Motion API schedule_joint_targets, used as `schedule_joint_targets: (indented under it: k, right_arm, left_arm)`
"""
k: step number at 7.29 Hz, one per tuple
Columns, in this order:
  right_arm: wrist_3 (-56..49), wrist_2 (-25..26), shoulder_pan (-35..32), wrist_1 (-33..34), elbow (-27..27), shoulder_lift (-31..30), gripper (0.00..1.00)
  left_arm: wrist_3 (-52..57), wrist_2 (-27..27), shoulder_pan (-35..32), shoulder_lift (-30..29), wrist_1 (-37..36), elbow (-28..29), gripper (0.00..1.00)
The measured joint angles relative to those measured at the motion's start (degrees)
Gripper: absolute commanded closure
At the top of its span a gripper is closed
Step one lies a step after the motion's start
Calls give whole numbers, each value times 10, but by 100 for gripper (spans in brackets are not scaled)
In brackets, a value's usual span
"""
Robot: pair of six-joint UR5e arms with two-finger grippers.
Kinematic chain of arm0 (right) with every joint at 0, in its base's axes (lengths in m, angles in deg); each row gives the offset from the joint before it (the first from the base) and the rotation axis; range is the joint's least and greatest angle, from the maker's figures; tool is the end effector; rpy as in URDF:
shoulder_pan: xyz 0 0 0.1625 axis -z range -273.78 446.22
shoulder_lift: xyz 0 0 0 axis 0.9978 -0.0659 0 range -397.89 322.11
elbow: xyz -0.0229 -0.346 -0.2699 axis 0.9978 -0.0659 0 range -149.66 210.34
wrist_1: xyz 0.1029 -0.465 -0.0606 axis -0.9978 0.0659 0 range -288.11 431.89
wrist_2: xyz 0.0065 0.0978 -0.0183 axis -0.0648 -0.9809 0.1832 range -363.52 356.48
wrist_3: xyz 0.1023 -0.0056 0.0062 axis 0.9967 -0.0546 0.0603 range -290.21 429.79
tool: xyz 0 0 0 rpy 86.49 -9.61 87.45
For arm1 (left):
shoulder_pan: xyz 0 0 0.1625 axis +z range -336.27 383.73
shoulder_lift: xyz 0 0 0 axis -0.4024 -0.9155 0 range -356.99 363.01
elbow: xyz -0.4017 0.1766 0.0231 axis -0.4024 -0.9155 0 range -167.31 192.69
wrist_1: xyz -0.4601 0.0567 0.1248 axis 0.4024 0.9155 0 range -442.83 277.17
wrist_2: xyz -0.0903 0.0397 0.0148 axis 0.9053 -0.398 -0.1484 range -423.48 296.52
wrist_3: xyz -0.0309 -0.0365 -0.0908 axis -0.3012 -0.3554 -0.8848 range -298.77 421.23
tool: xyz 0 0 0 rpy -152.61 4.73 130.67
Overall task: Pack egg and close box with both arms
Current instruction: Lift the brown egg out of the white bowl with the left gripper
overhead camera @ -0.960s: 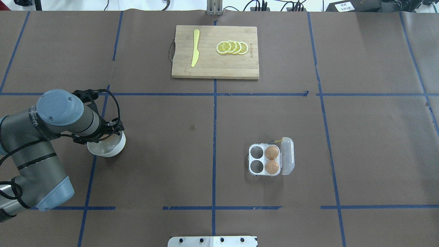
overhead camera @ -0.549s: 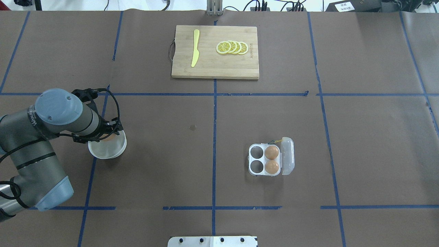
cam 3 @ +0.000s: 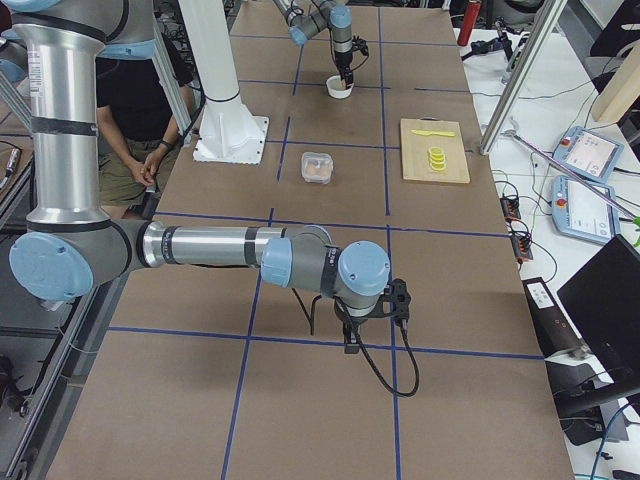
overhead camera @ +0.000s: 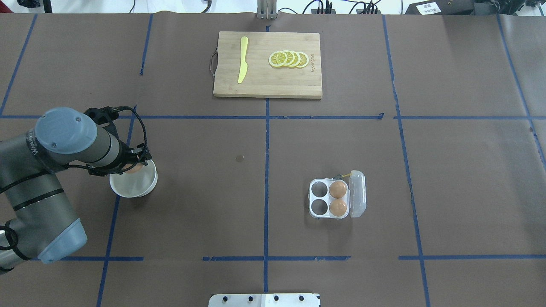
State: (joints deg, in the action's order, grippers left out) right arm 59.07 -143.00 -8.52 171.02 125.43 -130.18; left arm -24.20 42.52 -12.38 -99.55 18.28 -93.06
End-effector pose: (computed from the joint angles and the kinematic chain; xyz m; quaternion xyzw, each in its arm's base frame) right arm 0.0993 -0.5285 0.6563 0.0065 -0.4208 -0.0243 0.9068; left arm 0.4563 -0.4627 0.3856 -0.0068 0.3587 -0.2082 0.9099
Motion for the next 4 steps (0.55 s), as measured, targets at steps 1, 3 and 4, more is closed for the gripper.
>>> schedule_joint_targets:
  k: [1,3,4]
  right_arm:
    - [0,0,0,0,0,0,0]
    - [0,0,0,0,0,0,0]
    - [0,0,0,0,-1,1,0]
  left_arm:
    - [0,0,-1,0,-26,-23,95]
    - [0,1,-1,-4,-86,-72,100]
    - [0,1,-1,-16,-99,-81,100]
